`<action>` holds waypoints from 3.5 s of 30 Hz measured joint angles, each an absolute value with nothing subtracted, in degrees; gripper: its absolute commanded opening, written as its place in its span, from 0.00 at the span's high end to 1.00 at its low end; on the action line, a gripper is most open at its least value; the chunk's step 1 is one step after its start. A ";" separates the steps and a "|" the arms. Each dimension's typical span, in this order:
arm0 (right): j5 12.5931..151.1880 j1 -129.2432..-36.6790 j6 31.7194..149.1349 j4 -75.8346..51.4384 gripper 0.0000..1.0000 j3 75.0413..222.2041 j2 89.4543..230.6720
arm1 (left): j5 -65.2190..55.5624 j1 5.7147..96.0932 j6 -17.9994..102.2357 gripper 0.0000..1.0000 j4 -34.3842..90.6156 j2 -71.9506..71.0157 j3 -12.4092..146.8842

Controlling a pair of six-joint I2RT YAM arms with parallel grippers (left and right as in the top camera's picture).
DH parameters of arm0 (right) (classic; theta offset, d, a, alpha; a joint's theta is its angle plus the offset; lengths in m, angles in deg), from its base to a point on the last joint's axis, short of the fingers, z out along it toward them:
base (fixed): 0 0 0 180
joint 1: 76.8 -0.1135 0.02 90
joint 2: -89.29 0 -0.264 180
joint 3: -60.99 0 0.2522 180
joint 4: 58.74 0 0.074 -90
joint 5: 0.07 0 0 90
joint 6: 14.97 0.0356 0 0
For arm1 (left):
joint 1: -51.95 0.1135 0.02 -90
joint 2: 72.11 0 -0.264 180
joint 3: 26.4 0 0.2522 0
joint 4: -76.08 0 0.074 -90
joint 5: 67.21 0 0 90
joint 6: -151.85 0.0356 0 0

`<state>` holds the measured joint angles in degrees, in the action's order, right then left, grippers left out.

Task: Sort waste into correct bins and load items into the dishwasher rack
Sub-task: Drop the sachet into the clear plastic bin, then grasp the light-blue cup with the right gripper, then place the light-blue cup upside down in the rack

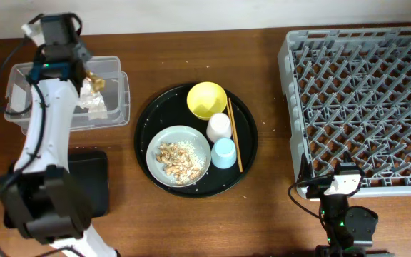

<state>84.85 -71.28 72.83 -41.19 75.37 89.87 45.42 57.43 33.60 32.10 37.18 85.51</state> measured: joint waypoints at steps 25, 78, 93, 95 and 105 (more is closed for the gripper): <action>84.85 -71.28 72.85 -41.19 0.02 75.37 89.87 | 25.33 66.70 30.72 0.01 1.22 22.06 85.58; 91.08 -113.55 93.16 -1.65 0.02 144.74 179.44 | 26.27 75.18 29.45 0.01 -0.53 22.19 85.55; 90.45 -113.64 94.10 -3.86 0.42 145.01 191.79 | 26.27 75.18 29.45 0.01 -0.53 22.19 85.55; 90.84 -113.64 94.54 -0.87 0.43 146.25 191.48 | 26.27 75.18 29.45 0.01 -0.51 22.19 85.55; 95.02 -86.23 87.67 29.80 0.47 186.23 187.24 | 26.30 75.18 29.45 0.01 -0.62 22.19 85.55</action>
<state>95.02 -86.23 87.67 29.80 186.23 187.24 26.30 75.18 29.45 -0.62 22.19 85.55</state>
